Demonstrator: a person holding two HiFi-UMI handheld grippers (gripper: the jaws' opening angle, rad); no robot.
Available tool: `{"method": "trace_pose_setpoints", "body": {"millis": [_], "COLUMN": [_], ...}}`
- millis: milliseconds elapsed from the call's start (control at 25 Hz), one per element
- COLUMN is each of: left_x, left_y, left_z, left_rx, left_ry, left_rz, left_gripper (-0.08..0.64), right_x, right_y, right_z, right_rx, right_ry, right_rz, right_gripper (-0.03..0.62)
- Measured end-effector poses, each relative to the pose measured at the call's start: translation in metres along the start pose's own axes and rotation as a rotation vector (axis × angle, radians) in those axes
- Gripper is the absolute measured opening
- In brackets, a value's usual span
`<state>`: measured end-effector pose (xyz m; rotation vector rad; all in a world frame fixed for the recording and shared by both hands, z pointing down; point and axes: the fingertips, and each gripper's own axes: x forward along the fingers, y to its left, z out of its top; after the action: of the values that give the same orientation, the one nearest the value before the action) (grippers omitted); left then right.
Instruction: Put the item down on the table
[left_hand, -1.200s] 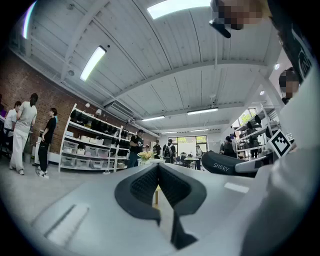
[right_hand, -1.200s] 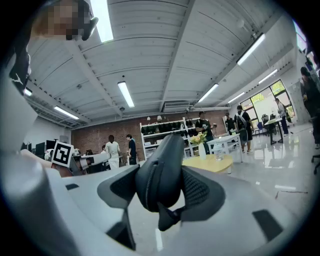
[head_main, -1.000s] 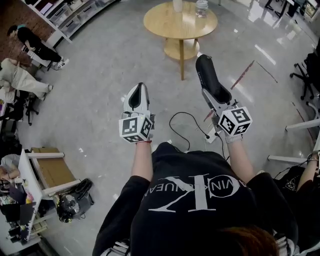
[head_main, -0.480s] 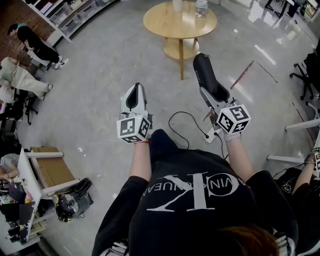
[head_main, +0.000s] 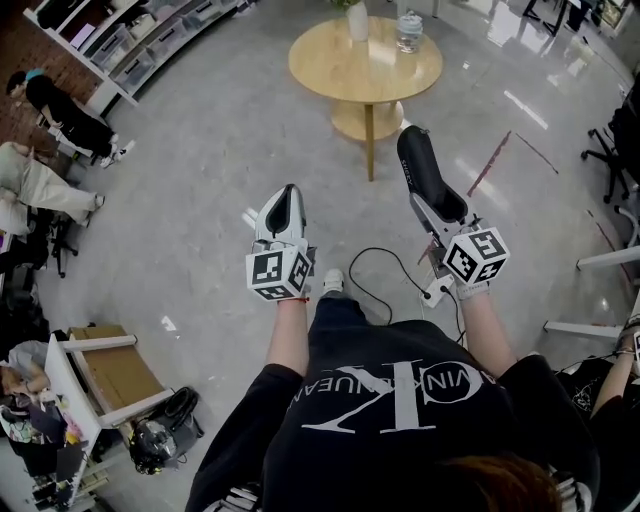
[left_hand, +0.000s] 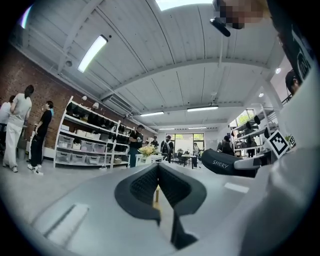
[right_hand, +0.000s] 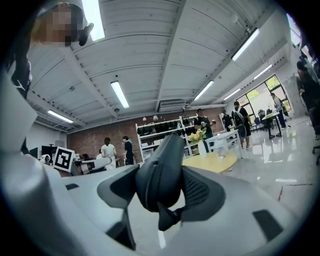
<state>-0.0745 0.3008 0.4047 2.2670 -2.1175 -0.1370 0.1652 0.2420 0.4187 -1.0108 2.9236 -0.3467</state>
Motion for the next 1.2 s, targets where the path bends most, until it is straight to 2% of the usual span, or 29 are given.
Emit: {"method": "trace_pose_setpoints", "body": {"millis": [200,400,920,1200], "left_x": [0.046,0.092,0.187,0.203], "left_y": [0.053,0.08,0.119,0.115], "left_z": [0.003,0.003,-0.015,-0.028], "left_rx": [-0.028,-0.047,-0.072,-0.098], "left_ry": [0.003,0.011,0.063,0.084], "left_rz": [-0.039,-0.099,-0.279,-0.314], "left_gripper": [0.012,0.011,0.011,0.012], "right_x": [0.051,0.091,0.152,0.16], "right_y": [0.0,-0.01,-0.038,-0.043], "right_z": [0.004,0.003,0.0,-0.004], "right_rx": [0.012,0.035,0.085,0.1], "right_ry": [-0.005,0.004,-0.032,-0.025], "right_rz": [-0.048,-0.103,-0.275,-0.298], "right_gripper": [0.265,0.265,0.265,0.265]}}
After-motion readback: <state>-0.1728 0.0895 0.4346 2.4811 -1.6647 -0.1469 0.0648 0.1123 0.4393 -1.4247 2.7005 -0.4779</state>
